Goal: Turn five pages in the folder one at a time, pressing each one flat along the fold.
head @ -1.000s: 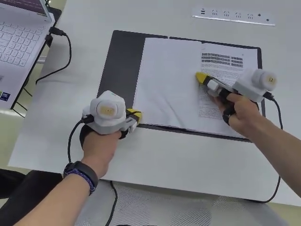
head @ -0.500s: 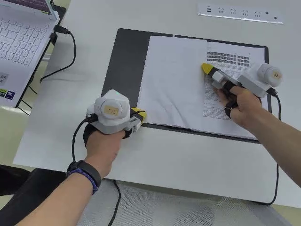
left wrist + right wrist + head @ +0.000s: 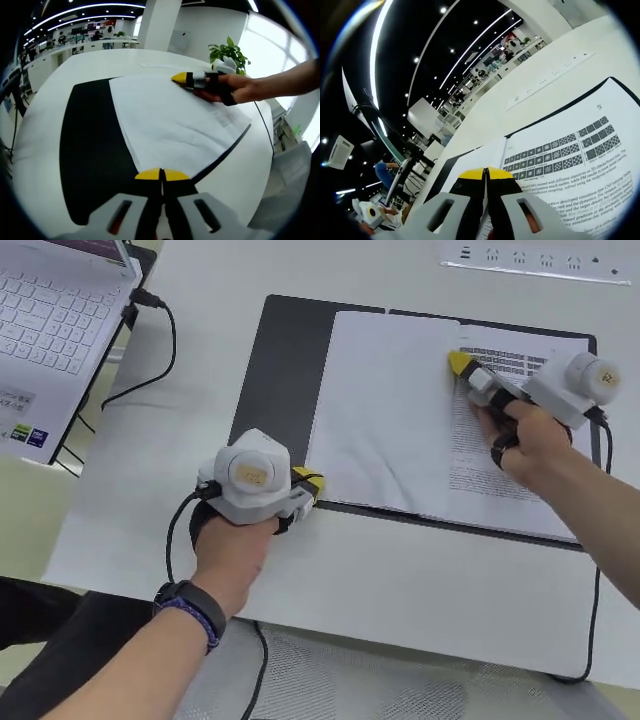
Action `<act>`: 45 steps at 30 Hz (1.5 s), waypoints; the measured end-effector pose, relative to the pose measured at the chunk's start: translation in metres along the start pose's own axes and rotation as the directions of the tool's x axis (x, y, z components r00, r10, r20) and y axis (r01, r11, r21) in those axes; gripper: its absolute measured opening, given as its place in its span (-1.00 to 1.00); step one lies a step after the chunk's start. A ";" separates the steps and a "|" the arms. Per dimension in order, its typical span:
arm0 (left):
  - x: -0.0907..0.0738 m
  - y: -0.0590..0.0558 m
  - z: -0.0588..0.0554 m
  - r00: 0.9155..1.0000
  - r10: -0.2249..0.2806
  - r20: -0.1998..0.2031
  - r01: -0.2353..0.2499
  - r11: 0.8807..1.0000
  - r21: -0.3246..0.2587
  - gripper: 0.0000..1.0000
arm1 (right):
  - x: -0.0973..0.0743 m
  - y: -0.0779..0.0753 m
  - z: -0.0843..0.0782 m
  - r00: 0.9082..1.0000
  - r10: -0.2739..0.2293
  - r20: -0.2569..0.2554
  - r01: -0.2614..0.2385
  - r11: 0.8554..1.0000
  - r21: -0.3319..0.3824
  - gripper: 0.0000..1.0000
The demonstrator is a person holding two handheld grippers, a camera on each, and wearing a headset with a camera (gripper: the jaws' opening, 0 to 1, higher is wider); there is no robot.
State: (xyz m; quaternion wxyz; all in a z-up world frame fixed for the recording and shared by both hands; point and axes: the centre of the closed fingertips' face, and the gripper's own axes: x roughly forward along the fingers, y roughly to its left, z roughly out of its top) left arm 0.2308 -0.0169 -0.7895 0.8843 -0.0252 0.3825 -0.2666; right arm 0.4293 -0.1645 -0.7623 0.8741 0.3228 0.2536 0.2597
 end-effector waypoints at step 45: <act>0.001 0.000 0.000 1.000 0.006 0.017 -0.006 1.000 0.007 -1.00 | -0.010 0.001 -0.011 0.999 0.032 0.010 -0.032 0.999 0.011 -1.00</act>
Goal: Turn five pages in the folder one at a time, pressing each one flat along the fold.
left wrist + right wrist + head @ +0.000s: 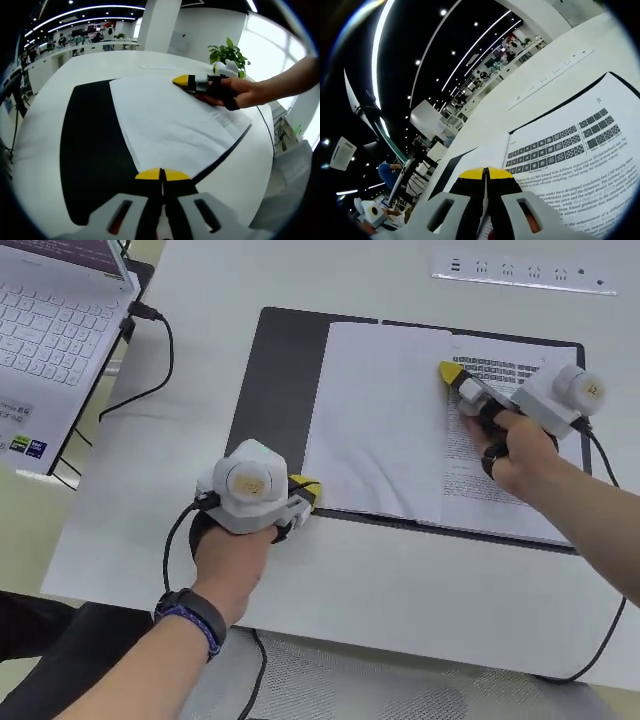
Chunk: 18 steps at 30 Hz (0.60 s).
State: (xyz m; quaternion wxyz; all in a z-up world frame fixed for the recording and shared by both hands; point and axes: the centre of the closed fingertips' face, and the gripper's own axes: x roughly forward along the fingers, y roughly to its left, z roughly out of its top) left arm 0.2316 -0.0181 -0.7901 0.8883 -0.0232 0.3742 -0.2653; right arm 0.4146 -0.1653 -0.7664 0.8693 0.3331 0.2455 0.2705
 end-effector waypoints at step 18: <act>-0.001 -0.001 0.000 1.000 0.005 0.006 -0.005 1.000 0.026 -1.00 | -0.046 0.025 -0.036 1.000 0.024 0.002 -0.024 1.000 0.010 -1.00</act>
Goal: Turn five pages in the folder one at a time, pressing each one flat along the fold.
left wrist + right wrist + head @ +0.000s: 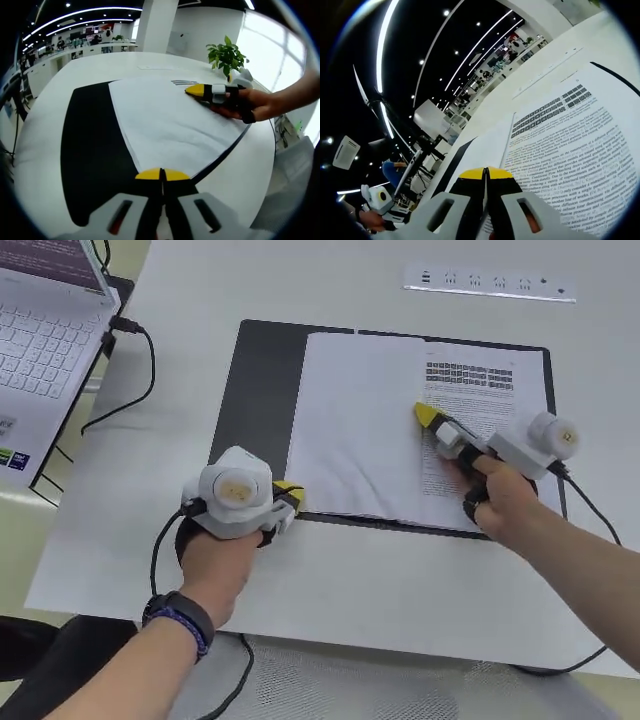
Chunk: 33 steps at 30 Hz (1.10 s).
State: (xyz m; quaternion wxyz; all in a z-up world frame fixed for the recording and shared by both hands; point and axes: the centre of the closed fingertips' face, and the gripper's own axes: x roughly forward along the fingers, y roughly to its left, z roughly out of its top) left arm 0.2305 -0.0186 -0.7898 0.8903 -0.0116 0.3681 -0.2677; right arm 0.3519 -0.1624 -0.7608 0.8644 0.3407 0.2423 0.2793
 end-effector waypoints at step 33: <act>0.000 0.000 -0.001 1.000 0.001 0.029 -0.001 1.000 -0.005 -1.00 | -0.066 0.019 -0.061 0.999 0.003 -0.053 -0.002 1.000 0.013 -1.00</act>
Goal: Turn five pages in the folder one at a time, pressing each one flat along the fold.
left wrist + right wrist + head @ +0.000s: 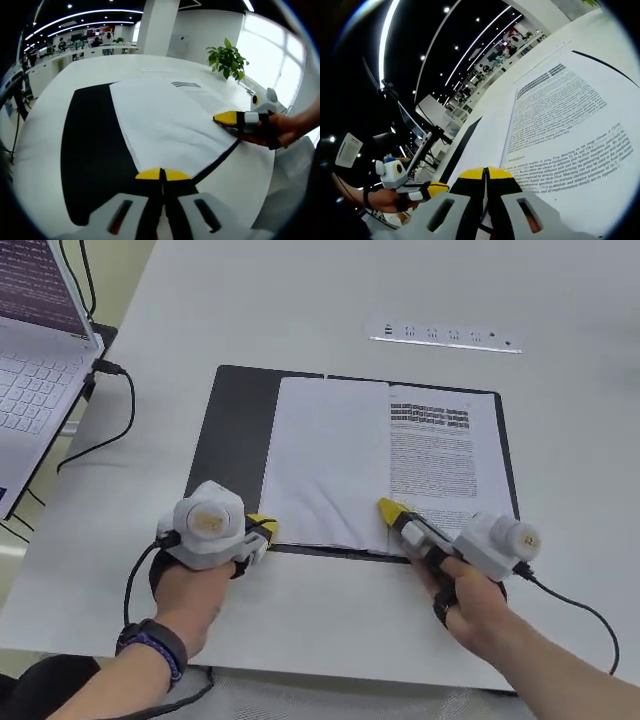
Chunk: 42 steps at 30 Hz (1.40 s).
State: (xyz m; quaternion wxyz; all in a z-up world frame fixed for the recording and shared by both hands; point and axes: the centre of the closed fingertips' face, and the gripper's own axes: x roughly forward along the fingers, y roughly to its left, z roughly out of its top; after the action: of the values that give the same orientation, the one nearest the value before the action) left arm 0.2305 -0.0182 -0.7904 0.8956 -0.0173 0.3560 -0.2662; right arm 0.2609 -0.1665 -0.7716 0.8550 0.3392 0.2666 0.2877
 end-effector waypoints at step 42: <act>-0.009 -0.025 0.009 0.999 -0.013 -0.037 0.014 1.000 0.014 -0.62 | -0.042 0.012 -0.017 0.994 -0.032 -0.102 0.030 0.999 -0.022 -0.88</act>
State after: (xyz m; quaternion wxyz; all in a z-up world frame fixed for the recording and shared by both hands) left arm 0.2189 -0.0367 -0.7728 0.8872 -0.0081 0.3705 -0.2750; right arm 0.2173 -0.1802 -0.7625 0.8479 0.3112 0.3123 0.2943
